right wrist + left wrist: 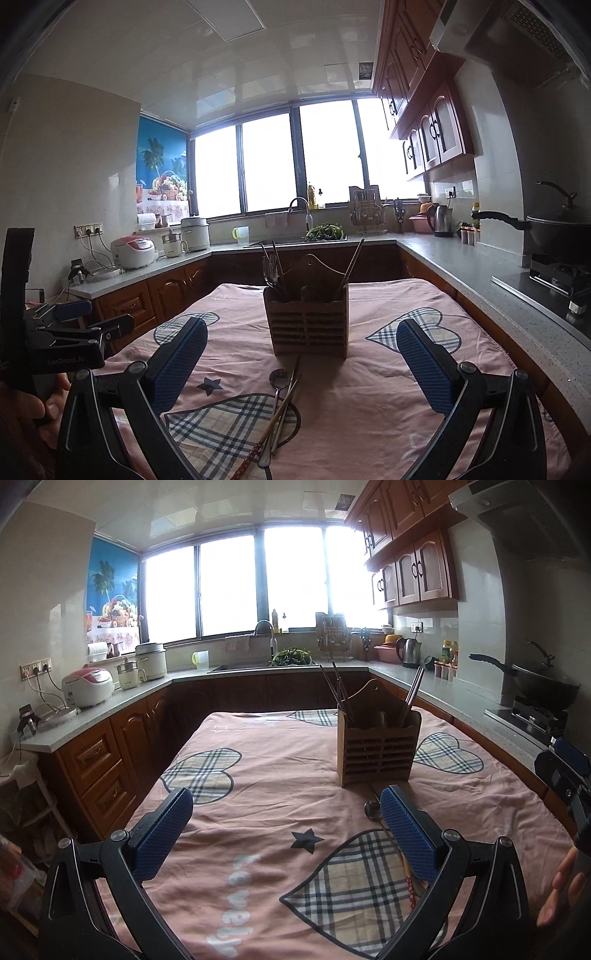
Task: Organize utensils
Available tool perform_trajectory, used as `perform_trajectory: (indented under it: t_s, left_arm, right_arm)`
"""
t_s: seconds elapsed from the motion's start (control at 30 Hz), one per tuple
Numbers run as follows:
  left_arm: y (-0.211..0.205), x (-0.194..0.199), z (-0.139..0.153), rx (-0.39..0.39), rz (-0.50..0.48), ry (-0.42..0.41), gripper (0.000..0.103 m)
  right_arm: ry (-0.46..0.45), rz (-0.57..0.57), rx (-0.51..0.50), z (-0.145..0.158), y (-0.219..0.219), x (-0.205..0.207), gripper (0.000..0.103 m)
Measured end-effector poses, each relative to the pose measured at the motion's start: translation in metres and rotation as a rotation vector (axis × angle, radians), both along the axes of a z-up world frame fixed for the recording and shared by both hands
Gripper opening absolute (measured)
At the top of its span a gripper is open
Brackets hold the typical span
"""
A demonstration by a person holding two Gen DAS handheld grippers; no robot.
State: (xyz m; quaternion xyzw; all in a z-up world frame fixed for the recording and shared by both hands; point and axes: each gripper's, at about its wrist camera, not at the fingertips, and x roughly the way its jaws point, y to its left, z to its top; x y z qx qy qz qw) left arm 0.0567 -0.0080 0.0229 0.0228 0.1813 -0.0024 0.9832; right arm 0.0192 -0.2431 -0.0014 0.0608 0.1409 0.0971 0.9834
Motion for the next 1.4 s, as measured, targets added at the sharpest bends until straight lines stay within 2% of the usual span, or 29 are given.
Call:
perform_trajectory:
  t_s: [0.57,0.97,1.4]
  left_arm:
    - [0.003,-0.008,-0.028,-0.017,0.032,-0.061,0.103]
    - [-0.002,-0.009,-0.031,-0.011,0.014,-0.048,0.103]
    - [-0.004,-0.006,-0.035,-0.005,0.013,-0.027,0.103]
  right_arm:
    - [0.042,-0.02,-0.035,-0.038,0.004,0.0,0.103]
    - [0.051,-0.031,-0.038,-0.036,0.004,-0.001,0.103]
    - [0.112,-0.039,-0.034,-0.044,0.004,0.007,0.103]
